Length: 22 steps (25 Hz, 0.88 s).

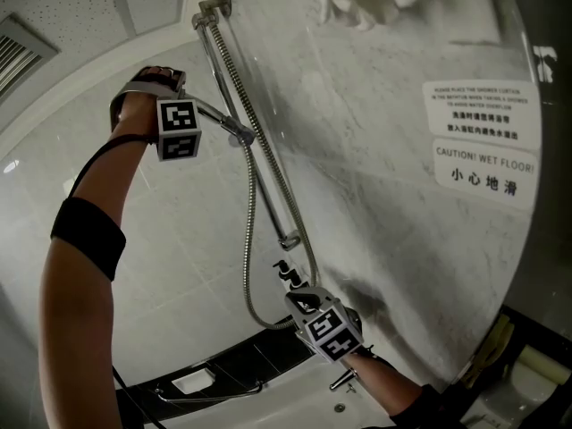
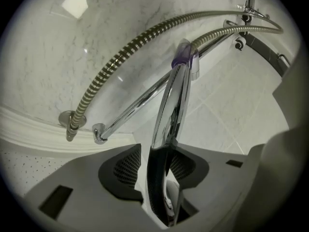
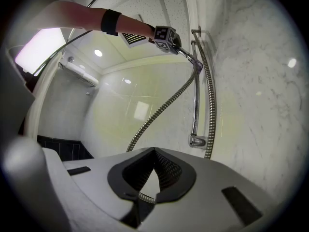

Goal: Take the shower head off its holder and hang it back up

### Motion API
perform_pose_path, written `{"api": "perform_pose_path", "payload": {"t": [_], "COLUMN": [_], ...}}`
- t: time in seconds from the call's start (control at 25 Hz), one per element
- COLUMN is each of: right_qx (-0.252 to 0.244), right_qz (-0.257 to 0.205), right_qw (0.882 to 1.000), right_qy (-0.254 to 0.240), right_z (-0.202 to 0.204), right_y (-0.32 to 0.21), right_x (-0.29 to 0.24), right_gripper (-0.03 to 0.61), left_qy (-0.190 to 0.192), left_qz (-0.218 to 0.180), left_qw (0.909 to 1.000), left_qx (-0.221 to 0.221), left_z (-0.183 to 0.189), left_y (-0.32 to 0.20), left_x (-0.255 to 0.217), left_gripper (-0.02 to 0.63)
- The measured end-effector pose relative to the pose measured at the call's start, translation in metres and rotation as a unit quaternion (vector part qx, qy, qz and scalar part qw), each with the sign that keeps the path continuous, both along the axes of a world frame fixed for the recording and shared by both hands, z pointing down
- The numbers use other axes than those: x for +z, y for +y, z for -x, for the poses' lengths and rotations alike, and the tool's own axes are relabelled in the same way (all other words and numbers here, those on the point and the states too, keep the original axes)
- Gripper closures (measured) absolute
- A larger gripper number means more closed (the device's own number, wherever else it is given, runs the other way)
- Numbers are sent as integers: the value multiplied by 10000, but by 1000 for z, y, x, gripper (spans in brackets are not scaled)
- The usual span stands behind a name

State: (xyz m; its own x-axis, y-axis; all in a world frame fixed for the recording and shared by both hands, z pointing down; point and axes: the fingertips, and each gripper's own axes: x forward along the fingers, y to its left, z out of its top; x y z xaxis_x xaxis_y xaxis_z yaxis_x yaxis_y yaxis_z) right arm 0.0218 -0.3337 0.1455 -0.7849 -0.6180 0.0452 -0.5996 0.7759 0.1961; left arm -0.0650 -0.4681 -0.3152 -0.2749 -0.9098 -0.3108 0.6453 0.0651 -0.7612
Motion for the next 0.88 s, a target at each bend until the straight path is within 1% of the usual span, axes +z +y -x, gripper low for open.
{"api": "perform_pose_path", "payload": {"t": [0.08, 0.28, 0.36, 0.56, 0.68, 0.72, 0.8, 0.88], "right_qx": [-15, -38, -49, -14, 33, 53, 121, 177], "right_qz": [0, 21, 17, 50, 89, 99, 99, 139], "right_qw": [10000, 10000, 10000, 10000, 10000, 9999, 9999, 9997], "right_qy": [3, -34, -33, -19, -9, -6, 5, 7], "right_z": [1, 4, 6, 4, 1, 0, -5, -9], "right_y": [1, 10, 15, 25, 30, 31, 30, 31], "right_x": [0, 1, 2, 8, 13, 15, 20, 27], "right_gripper": [561, 560, 560, 560, 560, 560, 560, 560], "left_qy": [-75, -102, -42, 8, 151, 199, 303, 495], "left_qz": [61, 128, 140, 155, 161, 152, 90, 26], "left_qw": [10000, 9999, 9999, 9997, 9993, 9991, 9982, 9960], "left_qx": [23, 46, 54, 183, 286, 334, 506, 744], "left_z": [-2, -8, -12, -18, -13, -11, -7, -1], "left_y": [-2, 13, 28, 50, 65, 71, 84, 100], "left_x": [1, 10, 15, 24, 32, 35, 41, 50], "left_gripper": [419, 417, 396, 396, 397, 409, 469, 577]}}
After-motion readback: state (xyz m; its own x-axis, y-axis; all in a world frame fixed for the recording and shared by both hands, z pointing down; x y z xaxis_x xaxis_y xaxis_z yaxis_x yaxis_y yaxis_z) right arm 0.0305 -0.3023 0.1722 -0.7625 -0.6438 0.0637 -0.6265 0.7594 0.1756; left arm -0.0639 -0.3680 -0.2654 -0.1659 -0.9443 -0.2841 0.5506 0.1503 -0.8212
